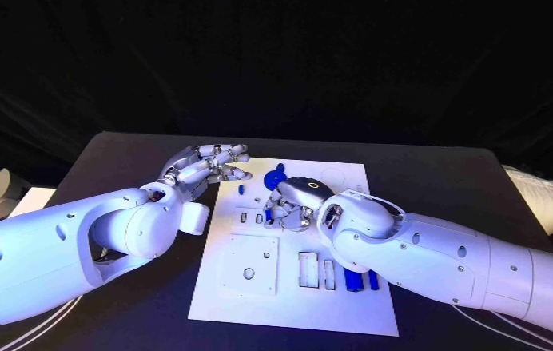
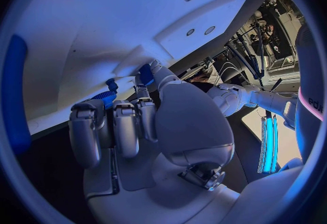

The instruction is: Assemble the parts on the task board

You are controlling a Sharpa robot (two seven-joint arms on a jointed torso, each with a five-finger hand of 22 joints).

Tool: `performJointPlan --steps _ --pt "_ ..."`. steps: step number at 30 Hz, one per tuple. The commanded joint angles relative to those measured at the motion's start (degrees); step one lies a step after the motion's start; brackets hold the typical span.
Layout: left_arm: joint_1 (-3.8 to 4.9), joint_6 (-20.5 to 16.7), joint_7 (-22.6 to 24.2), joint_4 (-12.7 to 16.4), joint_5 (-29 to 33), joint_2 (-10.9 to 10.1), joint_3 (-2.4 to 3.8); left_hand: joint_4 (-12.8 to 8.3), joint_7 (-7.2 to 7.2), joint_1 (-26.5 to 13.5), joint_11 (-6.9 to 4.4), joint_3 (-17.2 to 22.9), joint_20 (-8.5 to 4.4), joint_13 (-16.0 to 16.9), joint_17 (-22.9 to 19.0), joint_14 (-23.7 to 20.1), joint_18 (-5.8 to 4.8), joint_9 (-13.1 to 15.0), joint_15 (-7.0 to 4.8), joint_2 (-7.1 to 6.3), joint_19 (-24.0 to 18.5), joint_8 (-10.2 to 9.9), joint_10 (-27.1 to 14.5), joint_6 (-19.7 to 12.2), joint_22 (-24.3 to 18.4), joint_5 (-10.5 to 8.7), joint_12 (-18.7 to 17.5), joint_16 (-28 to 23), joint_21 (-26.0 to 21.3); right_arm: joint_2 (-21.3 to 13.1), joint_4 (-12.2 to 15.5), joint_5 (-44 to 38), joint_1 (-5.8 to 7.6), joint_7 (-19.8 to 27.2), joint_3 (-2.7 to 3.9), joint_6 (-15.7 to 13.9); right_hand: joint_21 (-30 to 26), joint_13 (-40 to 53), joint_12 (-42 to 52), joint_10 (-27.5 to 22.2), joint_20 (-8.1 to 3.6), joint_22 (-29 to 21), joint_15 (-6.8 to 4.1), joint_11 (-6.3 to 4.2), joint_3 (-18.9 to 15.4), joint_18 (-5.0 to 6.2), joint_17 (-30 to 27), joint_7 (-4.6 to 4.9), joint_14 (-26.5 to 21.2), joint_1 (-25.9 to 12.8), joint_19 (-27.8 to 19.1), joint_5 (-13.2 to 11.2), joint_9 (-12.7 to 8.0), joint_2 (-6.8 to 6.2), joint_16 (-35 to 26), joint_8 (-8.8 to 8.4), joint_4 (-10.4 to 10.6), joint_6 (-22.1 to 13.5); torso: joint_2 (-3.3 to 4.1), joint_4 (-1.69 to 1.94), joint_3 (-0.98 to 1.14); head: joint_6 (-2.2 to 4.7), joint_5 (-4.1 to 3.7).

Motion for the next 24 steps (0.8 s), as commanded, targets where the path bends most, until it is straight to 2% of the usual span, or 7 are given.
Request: performJointPlan --steps 1,9,13,16,20,24 --pt "0.04 0.9 0.6 0.2 0.2 0.0 0.03 -0.4 0.18 -0.1 -0.14 -0.1 0.21 0.1 0.1 -0.4 0.64 0.1 -0.02 -0.29 0.3 -0.2 -0.3 0.0 -0.1 -0.40 -0.2 -0.2 -0.4 0.0 -0.4 -1.3 -0.51 -2.7 -0.48 3.8 0.1 10.6 -0.6 2.4 0.36 14.5 0.56 0.56 -0.4 -0.66 12.9 0.14 5.6 -0.3 5.7 -0.1 -0.1 -0.68 -0.2 -0.18 0.3 -0.8 0.00 0.01 0.00 -0.02 -0.02" --pt "0.04 0.8 0.5 0.2 0.2 0.0 0.03 -0.4 0.18 -0.1 -0.14 -0.1 0.21 0.1 0.1 -0.4 0.64 0.1 -0.02 -0.29 0.3 -0.2 -0.3 0.0 -0.1 -0.40 -0.2 -0.2 -0.4 0.0 -0.3 -1.5 -0.51 -3.0 -0.48 3.1 0.0 9.4 -2.9 1.3 0.73 14.3 0.90 0.91 -1.0 -0.61 12.8 0.50 5.6 -0.9 5.6 -0.1 -0.2 -1.63 -0.3 -0.19 0.9 -2.2 0.01 -0.02 0.02 -0.09 -0.03" --pt "0.04 0.7 0.4 0.1 0.2 0.0 0.03 -0.4 0.18 -0.1 -0.13 0.0 0.21 0.1 0.1 -0.4 0.64 0.1 -0.02 -0.27 0.3 -0.3 -0.4 0.0 -0.1 -0.40 -0.2 -0.2 -0.4 0.0 -0.3 -1.5 -0.51 -2.8 -0.48 1.6 -0.2 8.1 -5.3 0.2 1.07 14.0 1.25 1.30 -1.9 -0.54 12.8 0.92 5.6 -1.8 5.4 -0.8 -0.3 -2.75 -0.3 -0.22 2.0 -4.5 -0.01 -0.01 -0.01 -0.04 -0.19" --pt "0.04 0.7 0.3 0.1 0.2 0.0 0.03 -0.4 0.18 -0.1 -0.13 0.0 0.21 0.1 0.1 -0.4 0.64 0.1 -0.02 -0.27 0.3 -0.3 -0.4 0.0 -0.1 -0.40 -0.2 -0.2 -0.4 0.0 -0.2 -1.4 -0.51 -2.6 -0.48 -0.2 -0.2 7.9 -5.5 0.1 1.30 13.9 1.46 1.54 -3.0 -0.52 12.7 1.16 5.6 -2.4 5.4 -1.0 -0.3 -3.50 -0.4 -0.15 3.2 -5.7 0.01 0.01 -0.01 -0.05 -0.20" --pt "0.04 0.7 0.3 0.1 0.2 0.0 0.03 -0.4 0.18 -0.1 -0.13 0.0 0.21 0.1 0.1 -0.4 0.64 0.1 -0.02 -0.27 0.3 -0.3 -0.4 0.0 -0.1 -0.40 -0.2 -0.2 -0.4 -0.1 0.2 -1.0 -0.52 -1.5 -0.48 -3.6 -0.2 7.8 -5.5 0.2 1.42 13.9 1.58 1.66 -3.6 -0.51 12.7 1.29 5.6 -2.6 5.3 -1.2 -0.2 -3.84 -0.4 -0.09 4.0 -6.2 -0.01 0.02 0.00 -0.04 -0.22" --pt "0.04 0.8 0.2 -0.1 0.2 0.2 0.03 -0.4 0.18 -0.1 -0.13 0.0 0.21 0.1 0.2 -0.4 0.64 0.1 -0.02 -0.25 0.3 -0.3 -0.4 0.0 -0.1 -0.40 -0.2 -0.2 -0.4 -0.7 1.2 0.3 -0.53 2.6 -0.42 -7.6 -0.2 7.8 -5.4 0.2 1.51 14.0 1.66 1.75 -3.9 -0.53 12.8 1.39 5.6 -2.3 5.4 -1.0 -0.2 -3.78 -0.3 -0.08 4.7 -6.6 0.01 0.12 0.05 0.02 -0.40"
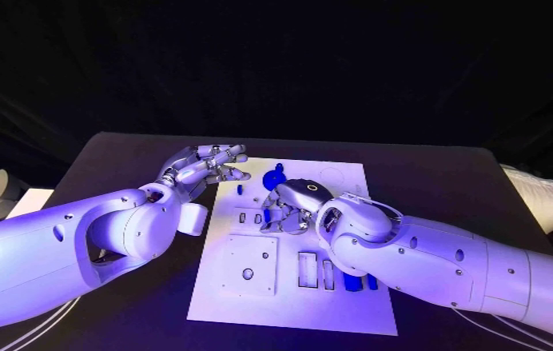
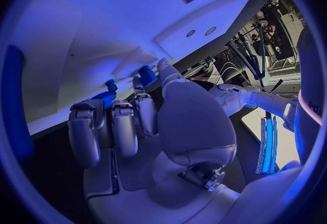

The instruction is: Assemble the parts on the task board

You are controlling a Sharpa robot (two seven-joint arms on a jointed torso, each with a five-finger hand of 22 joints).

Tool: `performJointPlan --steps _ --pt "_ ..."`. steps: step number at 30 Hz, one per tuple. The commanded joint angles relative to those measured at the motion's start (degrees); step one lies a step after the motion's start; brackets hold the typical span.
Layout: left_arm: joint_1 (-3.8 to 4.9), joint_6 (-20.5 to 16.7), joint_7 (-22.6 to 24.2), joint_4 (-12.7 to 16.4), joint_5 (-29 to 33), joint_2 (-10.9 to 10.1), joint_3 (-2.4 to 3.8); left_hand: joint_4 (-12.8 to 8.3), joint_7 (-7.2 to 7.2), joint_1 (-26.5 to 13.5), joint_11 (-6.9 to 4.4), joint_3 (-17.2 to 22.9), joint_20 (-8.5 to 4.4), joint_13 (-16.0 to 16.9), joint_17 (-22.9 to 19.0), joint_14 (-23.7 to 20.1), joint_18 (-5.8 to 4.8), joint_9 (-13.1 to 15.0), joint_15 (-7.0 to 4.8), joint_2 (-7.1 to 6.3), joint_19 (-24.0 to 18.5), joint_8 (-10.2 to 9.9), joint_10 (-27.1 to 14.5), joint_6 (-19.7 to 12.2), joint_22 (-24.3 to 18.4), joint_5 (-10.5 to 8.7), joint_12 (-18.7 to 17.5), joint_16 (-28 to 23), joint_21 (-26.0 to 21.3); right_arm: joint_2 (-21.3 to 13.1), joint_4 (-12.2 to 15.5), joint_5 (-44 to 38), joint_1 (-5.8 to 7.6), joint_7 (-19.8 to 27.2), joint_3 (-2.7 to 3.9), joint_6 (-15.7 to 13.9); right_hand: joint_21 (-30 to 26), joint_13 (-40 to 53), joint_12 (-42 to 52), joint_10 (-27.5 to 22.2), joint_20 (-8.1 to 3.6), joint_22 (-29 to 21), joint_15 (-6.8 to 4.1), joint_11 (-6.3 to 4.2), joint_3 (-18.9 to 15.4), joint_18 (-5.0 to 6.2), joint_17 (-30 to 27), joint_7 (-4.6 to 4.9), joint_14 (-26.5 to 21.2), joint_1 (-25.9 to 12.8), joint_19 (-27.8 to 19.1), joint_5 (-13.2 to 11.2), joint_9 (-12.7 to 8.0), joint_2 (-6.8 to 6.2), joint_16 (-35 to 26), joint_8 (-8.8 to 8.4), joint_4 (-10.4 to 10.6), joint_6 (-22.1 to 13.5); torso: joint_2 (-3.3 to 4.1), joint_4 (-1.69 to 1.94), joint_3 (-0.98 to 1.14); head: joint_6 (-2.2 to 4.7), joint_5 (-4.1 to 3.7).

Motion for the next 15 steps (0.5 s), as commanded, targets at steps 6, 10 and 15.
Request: performJointPlan --steps 6,10,15 --pt "0.05 1.3 -0.8 -0.8 -0.7 0.3 0.02 -0.5 -1.24 -0.7 -1.64 0.3 -1.56 0.3 3.0 5.3 0.82 0.2 -1.84 -0.21 5.9 -0.1 2.8 1.4 1.5 -0.41 0.6 2.8 3.2 -2.3 2.9 6.2 0.22 13.0 1.07 -9.2 -0.2 7.8 0.0 0.2 0.38 14.0 0.68 0.66 -0.3 -0.54 12.8 -0.23 5.5 1.0 5.4 1.1 0.3 -0.24 -0.3 0.39 1.0 -0.6 -0.08 0.02 0.03 -0.15 0.08" --pt "0.05 2.5 -3.1 -1.9 -3.5 0.6 0.02 0.0 -1.95 -1.7 -2.71 0.2 -2.65 0.6 5.6 8.7 0.75 0.3 -2.89 -0.64 9.3 0.0 6.0 2.4 3.0 -0.43 1.3 5.3 6.1 -4.6 4.8 10.9 1.25 18.3 1.82 -9.0 -0.2 7.8 0.0 0.2 0.45 14.0 0.74 0.71 -0.8 -0.54 12.8 -0.19 5.5 1.2 5.4 1.8 0.3 -0.31 -0.3 0.49 1.5 -0.7 -0.24 0.01 0.12 -0.24 0.22" --pt "0.05 3.7 -9.3 -4.2 -11.1 1.6 0.00 0.4 -3.23 -2.6 -4.29 0.1 -4.21 2.1 24.4 12.2 0.69 0.3 -4.49 -1.65 13.0 -0.2 11.3 3.6 5.6 -0.50 3.0 26.0 10.8 -10.1 8.3 20.0 4.26 21.8 2.36 -4.5 -0.4 7.2 -0.8 -0.3 0.51 13.5 0.80 0.78 -2.0 -0.42 12.9 -0.13 5.5 1.4 5.1 1.9 0.4 -0.67 -0.3 0.49 2.1 -0.9 -0.99 -0.31 0.24 -0.38 0.63"
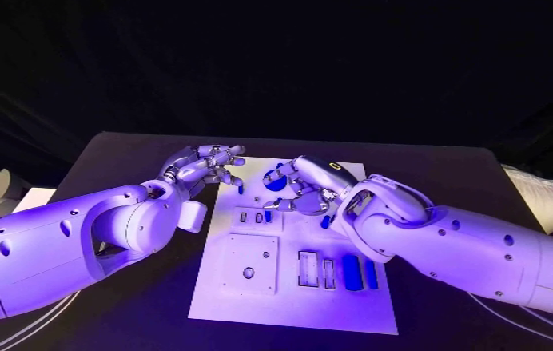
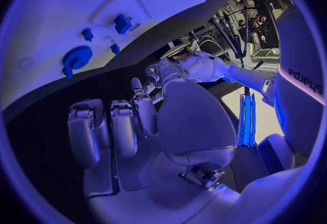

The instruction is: Assemble the parts on the task board

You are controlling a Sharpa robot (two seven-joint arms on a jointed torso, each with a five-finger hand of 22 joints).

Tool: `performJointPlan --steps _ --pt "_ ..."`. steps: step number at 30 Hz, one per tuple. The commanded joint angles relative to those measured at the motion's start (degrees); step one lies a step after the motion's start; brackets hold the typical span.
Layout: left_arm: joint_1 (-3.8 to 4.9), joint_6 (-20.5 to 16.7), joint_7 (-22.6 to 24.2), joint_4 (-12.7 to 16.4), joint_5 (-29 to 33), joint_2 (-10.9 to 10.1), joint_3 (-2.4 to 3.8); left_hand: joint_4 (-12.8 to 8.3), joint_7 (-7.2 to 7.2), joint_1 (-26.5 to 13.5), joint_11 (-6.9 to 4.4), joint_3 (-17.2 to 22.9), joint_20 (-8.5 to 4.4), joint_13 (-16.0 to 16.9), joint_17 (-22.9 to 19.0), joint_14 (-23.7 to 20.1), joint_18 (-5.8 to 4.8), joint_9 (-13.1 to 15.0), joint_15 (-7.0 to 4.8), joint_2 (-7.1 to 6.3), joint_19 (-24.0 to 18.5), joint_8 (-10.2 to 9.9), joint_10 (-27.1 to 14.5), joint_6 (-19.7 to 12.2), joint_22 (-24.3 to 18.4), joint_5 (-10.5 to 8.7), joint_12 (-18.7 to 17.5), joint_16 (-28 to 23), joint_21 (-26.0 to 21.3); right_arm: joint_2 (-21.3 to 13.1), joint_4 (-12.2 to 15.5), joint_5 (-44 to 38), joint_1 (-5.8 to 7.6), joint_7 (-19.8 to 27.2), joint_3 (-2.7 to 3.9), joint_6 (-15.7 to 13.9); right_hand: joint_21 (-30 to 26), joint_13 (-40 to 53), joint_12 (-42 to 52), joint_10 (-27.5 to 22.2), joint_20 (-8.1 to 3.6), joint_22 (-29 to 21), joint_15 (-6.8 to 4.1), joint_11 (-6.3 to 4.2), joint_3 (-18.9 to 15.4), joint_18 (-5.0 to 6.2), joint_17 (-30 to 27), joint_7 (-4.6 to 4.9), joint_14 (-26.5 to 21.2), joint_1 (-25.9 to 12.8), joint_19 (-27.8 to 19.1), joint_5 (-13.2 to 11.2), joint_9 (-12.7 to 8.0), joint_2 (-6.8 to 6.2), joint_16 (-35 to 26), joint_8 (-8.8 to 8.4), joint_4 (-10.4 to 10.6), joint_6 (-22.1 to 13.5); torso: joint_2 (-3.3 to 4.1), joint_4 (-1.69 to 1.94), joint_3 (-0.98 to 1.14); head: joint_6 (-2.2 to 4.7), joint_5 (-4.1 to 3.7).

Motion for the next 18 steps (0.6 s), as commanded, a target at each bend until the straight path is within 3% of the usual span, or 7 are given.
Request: performJointPlan --steps 1,3,4,6,10,13,18 --pt "0.05 3.0 -7.8 -1.2 -9.3 0.7 0.03 0.1 -0.87 -0.6 -0.96 -0.4 -1.03 1.9 20.8 3.7 0.62 0.2 -1.57 -0.71 2.9 -0.1 3.9 1.0 2.3 -0.26 2.5 23.7 3.9 -3.0 2.1 11.3 1.82 6.9 0.14 2.9 -0.5 7.1 -0.6 -0.3 0.52 13.4 0.40 0.44 -0.8 -0.38 12.8 0.00 5.5 0.5 5.0 -0.1 0.0 -0.05 -0.4 0.25 0.2 -0.6 -0.75 -0.26 0.17 -0.20 0.40" --pt "0.05 3.9 -12.6 -2.0 -13.6 1.1 0.03 0.1 -1.44 -1.3 -2.00 -1.4 -1.57 5.0 36.2 4.6 -0.66 0.5 -2.54 -1.24 5.4 0.5 6.9 1.6 11.1 -0.35 6.3 40.3 12.4 -5.6 3.3 14.6 3.44 7.0 0.21 3.6 -0.5 7.0 -0.7 -0.4 0.52 13.3 0.41 0.44 -0.9 -0.35 12.7 0.01 5.4 0.5 5.0 -0.1 0.0 -0.01 -0.4 0.25 0.3 -0.6 -1.23 -0.43 0.34 -0.40 0.51" --pt "0.06 4.8 -15.4 -2.4 -16.1 1.3 0.03 0.3 -1.75 -2.0 -2.35 -2.0 -2.01 6.7 42.8 5.0 -2.22 0.7 -2.29 -1.29 7.6 0.8 7.9 1.8 23.7 -0.45 8.5 46.9 22.5 -6.9 3.7 16.2 4.20 6.9 0.23 3.7 -0.5 7.0 -0.7 -0.4 0.53 13.3 0.41 0.44 -0.9 -0.35 12.7 0.01 5.4 0.6 5.0 -0.1 0.0 0.02 -0.4 0.26 0.3 -0.6 -1.35 -0.50 0.38 -0.41 0.55" --pt "0.11 7.1 -21.7 -2.9 -21.7 1.7 0.05 1.2 -2.74 -3.5 -3.75 -3.9 -2.56 13.6 50.8 5.4 -3.88 1.6 -2.89 -1.02 9.4 2.5 7.7 2.5 36.8 -0.26 16.6 54.7 33.7 -9.2 4.0 19.4 5.54 6.8 0.27 3.6 -0.5 7.1 -0.7 -0.3 0.53 13.3 0.42 0.43 -1.0 -0.36 12.7 0.00 5.4 0.7 5.0 -0.1 0.1 0.22 -0.4 0.30 0.4 -0.6 -1.92 -0.73 0.53 -0.44 0.71" --pt "1.12 10.9 -32.8 -4.3 -32.2 3.2 0.06 4.0 -3.71 -6.3 -3.89 -7.2 -3.51 36.4 55.1 6.0 -4.53 4.8 -2.93 0.18 8.6 7.7 4.9 3.8 46.4 -1.68 39.9 58.7 41.7 -12.3 2.9 23.9 7.29 6.5 0.29 2.9 -0.5 7.0 -0.6 -0.3 0.54 13.3 0.40 0.41 -1.2 -0.35 12.6 -0.04 5.4 0.9 5.0 0.0 0.1 0.53 -0.4 0.38 0.5 -0.5 -2.81 -1.02 0.80 -0.85 1.09" --pt "2.35 14.9 -41.2 -5.8 -38.7 4.8 0.06 5.4 -4.85 -6.1 -5.05 -10.3 -3.32 47.7 55.1 6.0 -5.21 9.6 -3.59 0.27 8.3 13.6 3.0 2.1 52.0 -2.18 51.7 58.7 46.3 -14.3 1.9 25.7 7.92 6.2 0.29 2.6 -0.5 7.0 -0.7 -0.3 0.53 13.3 0.39 0.39 -1.2 -0.35 12.6 -0.05 5.4 1.0 5.0 0.1 0.1 0.68 -0.5 0.42 0.5 -0.4 -3.17 -1.08 1.04 -0.93 1.48" --pt "3.77 19.0 -49.2 -7.6 -47.8 7.3 0.06 8.5 -5.74 -10.3 -5.33 -15.4 -3.76 56.9 55.1 6.0 -6.14 17.6 -4.28 3.01 9.1 22.6 3.3 -0.8 59.7 -4.53 61.0 58.7 51.8 -16.2 1.2 26.6 8.27 5.7 0.28 2.4 -0.6 6.9 -0.8 -0.4 0.53 13.1 0.37 0.36 -1.4 -0.32 12.3 -0.09 5.4 1.1 4.9 0.2 0.1 0.81 -0.6 0.48 0.6 -0.3 -3.57 -1.09 1.48 -1.35 1.91"
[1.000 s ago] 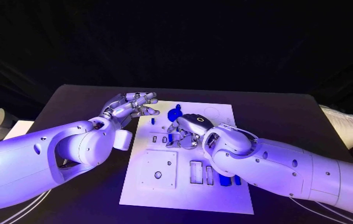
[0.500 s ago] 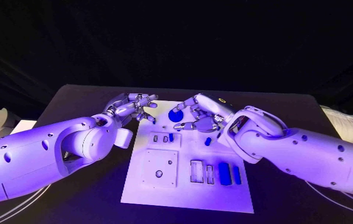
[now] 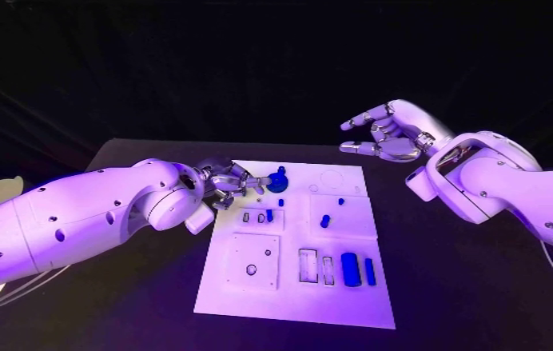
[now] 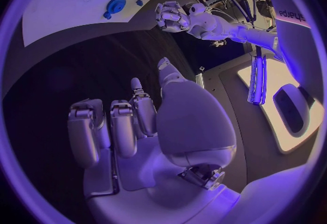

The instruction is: Assemble the parts on the task board

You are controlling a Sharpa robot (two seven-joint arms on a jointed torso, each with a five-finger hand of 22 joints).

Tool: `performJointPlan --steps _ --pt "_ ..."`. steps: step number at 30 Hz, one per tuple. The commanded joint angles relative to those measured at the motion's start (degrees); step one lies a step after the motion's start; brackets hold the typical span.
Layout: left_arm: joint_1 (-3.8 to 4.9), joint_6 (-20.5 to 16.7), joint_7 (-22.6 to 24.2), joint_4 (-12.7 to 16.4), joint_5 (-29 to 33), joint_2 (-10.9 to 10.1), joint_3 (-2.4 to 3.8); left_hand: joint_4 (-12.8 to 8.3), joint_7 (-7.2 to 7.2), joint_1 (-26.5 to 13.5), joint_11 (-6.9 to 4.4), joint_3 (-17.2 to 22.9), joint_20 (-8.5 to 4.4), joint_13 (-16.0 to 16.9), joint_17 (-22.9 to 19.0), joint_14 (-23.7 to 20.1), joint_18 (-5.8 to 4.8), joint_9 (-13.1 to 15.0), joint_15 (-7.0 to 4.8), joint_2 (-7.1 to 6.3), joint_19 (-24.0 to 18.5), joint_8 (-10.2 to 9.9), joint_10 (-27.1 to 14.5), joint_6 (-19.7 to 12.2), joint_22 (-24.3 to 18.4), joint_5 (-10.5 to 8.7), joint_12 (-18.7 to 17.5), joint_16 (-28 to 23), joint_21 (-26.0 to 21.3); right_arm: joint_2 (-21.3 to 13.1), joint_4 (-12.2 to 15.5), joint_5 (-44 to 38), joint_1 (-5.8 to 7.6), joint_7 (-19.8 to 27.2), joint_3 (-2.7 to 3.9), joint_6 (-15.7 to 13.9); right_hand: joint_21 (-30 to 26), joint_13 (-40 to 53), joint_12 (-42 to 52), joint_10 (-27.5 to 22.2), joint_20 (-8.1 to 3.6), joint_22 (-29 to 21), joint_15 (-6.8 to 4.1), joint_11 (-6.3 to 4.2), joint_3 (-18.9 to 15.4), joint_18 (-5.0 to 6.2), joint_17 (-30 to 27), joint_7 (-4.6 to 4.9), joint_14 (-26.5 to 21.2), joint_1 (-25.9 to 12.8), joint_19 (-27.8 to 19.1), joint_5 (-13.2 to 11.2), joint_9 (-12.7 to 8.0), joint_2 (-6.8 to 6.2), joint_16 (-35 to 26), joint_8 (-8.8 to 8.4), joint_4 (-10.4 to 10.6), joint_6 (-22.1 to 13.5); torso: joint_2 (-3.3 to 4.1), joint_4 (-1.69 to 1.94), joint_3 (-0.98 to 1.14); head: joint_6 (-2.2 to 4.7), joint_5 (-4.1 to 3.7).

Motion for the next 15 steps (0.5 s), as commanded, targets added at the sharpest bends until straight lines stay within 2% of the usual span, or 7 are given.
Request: performJointPlan --steps 1,3,6,8,10,15 --pt "0.81 8.0 -14.4 -1.0 -14.9 1.4 -0.01 0.4 -0.33 -2.0 -0.52 -2.2 -0.20 3.1 15.0 6.0 -0.96 3.8 -0.57 1.24 0.8 4.1 0.9 -1.4 3.5 -2.09 3.1 0.2 2.3 -0.6 -0.3 3.9 0.14 0.3 -0.03 0.5 -0.4 6.9 -0.3 -0.2 0.53 13.1 0.37 0.15 -0.4 -0.32 12.3 -0.09 5.4 0.2 4.9 0.2 0.1 0.19 -0.4 0.26 0.0 0.1 -0.58 -0.10 0.41 -0.19 0.38" --pt "1.26 8.8 -16.0 -1.5 -16.9 2.4 -0.01 0.4 -0.93 -2.7 -0.74 -4.0 -0.66 4.9 15.0 6.0 -1.27 7.4 -0.79 2.05 1.4 7.5 1.3 -3.0 5.8 -2.73 4.8 0.2 3.8 -1.0 -0.6 4.0 0.19 0.1 -0.05 0.5 -0.4 6.9 -0.4 -0.2 0.52 13.1 0.37 0.14 -0.5 -0.31 12.3 -0.09 5.3 0.2 4.8 0.2 0.1 0.21 -0.4 0.27 0.0 0.1 -0.68 -0.22 0.51 -0.30 0.54" --pt "1.75 9.5 -17.7 -2.4 -18.6 3.7 -0.02 0.4 -1.09 -2.8 -1.01 -6.1 -0.78 5.7 15.0 6.0 -1.61 11.0 -1.01 2.91 1.9 10.5 1.3 -5.1 7.6 -3.02 5.5 0.2 4.8 -1.2 -1.1 4.1 0.23 -0.3 -0.08 0.5 -0.4 6.9 -0.3 -0.2 0.52 13.1 0.36 0.13 -0.5 -0.30 12.2 -0.10 5.3 0.2 4.8 0.2 0.1 0.23 -0.5 0.29 0.0 0.1 -0.73 -0.37 0.63 -0.27 0.80" --pt "1.95 9.9 -18.4 -2.7 -19.2 4.3 -0.02 0.6 -1.10 -2.9 -1.02 -6.6 -0.78 6.1 15.0 6.0 -1.73 11.7 -1.13 3.08 2.1 11.0 1.4 -5.4 8.2 -3.12 5.8 0.2 5.1 -1.3 -1.3 4.1 0.24 -0.4 -0.10 0.5 -0.4 6.9 -0.3 -0.2 0.52 13.1 0.36 0.13 -0.5 -0.30 12.2 -0.10 5.3 0.2 4.8 0.2 0.1 0.23 -0.5 0.29 0.0 0.1 -0.71 -0.42 0.65 -0.30 0.84" --pt "2.16 10.3 -19.0 -3.2 -19.8 5.1 -0.02 0.6 -1.18 -3.0 -1.08 -7.0 -0.84 6.4 15.0 6.0 -2.01 12.4 -1.21 3.35 2.7 11.6 1.5 -5.7 9.6 -3.14 6.1 0.2 5.9 -1.3 -1.5 4.1 0.24 -0.6 -0.14 0.6 -0.4 6.9 -0.3 -0.2 0.52 13.1 0.36 0.13 -0.6 -0.30 12.2 -0.11 5.3 0.2 4.8 0.3 0.1 0.24 -0.5 0.29 0.0 0.1 -0.68 -0.27 0.54 -0.39 0.68" --pt "2.60 12.9 -20.1 -5.0 -21.1 7.2 -0.06 0.6 -1.25 -3.0 -1.15 -7.7 -0.93 6.7 15.0 6.0 -2.53 13.5 -1.30 3.89 3.7 12.2 1.7 -6.2 12.2 -3.15 6.4 0.2 7.3 -1.1 -1.8 4.1 0.24 -1.0 -0.23 0.7 -0.4 6.8 -0.4 -0.2 0.51 13.0 0.34 0.10 -0.7 -0.29 12.1 -0.14 5.3 0.3 4.8 0.3 0.1 0.27 -0.5 0.34 0.1 0.2 -0.66 -0.18 0.53 -0.68 0.71"
